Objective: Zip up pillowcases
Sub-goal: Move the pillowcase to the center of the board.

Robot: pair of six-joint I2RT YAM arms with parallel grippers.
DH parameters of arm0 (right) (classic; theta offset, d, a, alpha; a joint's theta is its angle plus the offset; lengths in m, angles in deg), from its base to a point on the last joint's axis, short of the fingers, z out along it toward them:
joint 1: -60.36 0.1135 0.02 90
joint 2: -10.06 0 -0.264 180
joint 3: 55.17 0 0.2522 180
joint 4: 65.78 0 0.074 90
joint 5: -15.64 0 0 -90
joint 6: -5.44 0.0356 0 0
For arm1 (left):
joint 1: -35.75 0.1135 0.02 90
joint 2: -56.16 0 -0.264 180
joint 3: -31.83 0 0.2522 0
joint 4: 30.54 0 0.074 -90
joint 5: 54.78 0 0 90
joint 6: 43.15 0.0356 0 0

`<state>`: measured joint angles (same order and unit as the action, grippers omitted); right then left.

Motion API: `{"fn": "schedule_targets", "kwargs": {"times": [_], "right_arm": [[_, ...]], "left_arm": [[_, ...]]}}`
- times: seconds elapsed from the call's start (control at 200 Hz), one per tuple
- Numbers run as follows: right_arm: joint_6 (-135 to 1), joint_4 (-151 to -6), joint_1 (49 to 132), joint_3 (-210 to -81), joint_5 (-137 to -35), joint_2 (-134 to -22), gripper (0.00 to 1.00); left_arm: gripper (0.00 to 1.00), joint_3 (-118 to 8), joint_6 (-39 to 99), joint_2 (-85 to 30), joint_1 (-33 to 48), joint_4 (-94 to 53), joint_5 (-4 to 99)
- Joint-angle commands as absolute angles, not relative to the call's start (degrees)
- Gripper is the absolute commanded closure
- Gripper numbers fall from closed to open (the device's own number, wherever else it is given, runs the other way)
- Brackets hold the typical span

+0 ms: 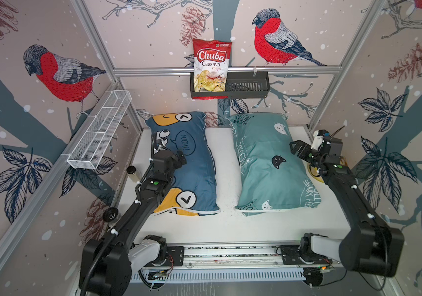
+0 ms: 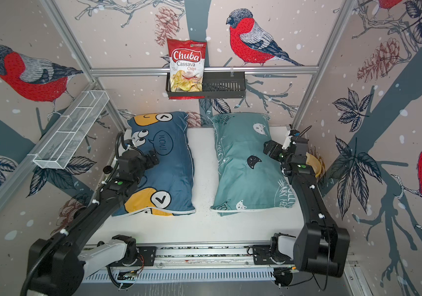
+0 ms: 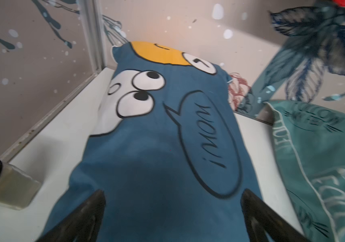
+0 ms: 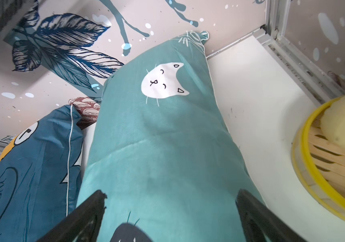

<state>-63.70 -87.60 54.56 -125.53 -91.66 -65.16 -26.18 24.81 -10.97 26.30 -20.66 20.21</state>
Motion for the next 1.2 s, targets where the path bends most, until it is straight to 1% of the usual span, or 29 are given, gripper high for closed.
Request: {"fn": "schedule_targets", "kwargs": {"times": [0.0,0.095,0.16,0.225,0.32,0.38,0.681,0.826,0.891,1.066,1.196], "right_arm": [[-66.1,-84.2,54.1,-129.0,-97.4,-72.0,0.01],[-66.2,-83.3,54.2,-130.2,-99.2,-77.5,0.0],[-65.9,-81.8,54.5,-130.0,-99.6,-79.8,0.01],[-65.8,-80.7,55.2,-129.7,-99.8,-81.8,0.01],[-66.5,-80.3,57.1,-129.5,-99.8,-84.5,0.0],[-67.3,-80.2,58.9,-129.2,-99.7,-85.6,0.0],[-68.7,-79.8,69.7,-128.7,-99.9,-87.5,0.01],[-67.4,-79.4,73.9,-129.5,-100.8,-87.8,0.01],[-67.3,-80.1,75.4,-129.9,-99.6,-87.3,0.01],[-67.8,-82.7,74.3,-129.8,-92.6,-81.1,0.01],[-67.0,-81.9,70.8,-126.9,-83.0,-74.4,0.01]], "left_arm": [[0.0,-30.1,27.0,-19.3,31.9,-26.6,26.5],[0.0,-33.7,25.1,-28.3,35.5,-28.3,30.2],[0.0,-34.8,23.6,-32.6,36.2,-30.1,32.2],[0.0,-35.3,21.9,-35.3,36.2,-31.0,35.0],[0.0,-35.4,21.2,-38.3,36.2,-32.4,42.3],[0.0,-34.3,20.6,-39.5,35.4,-34.0,44.0],[0.0,-28.0,18.8,-38.6,27.1,-37.6,43.7],[0.0,-27.7,18.0,-38.9,22.9,-38.0,43.7],[0.0,-28.1,18.5,-38.7,21.7,-36.8,42.8],[0.0,-28.8,21.6,-32.5,22.6,-33.1,37.3],[0.0,-31.0,26.1,-26.0,23.3,-28.0,27.9]]}}
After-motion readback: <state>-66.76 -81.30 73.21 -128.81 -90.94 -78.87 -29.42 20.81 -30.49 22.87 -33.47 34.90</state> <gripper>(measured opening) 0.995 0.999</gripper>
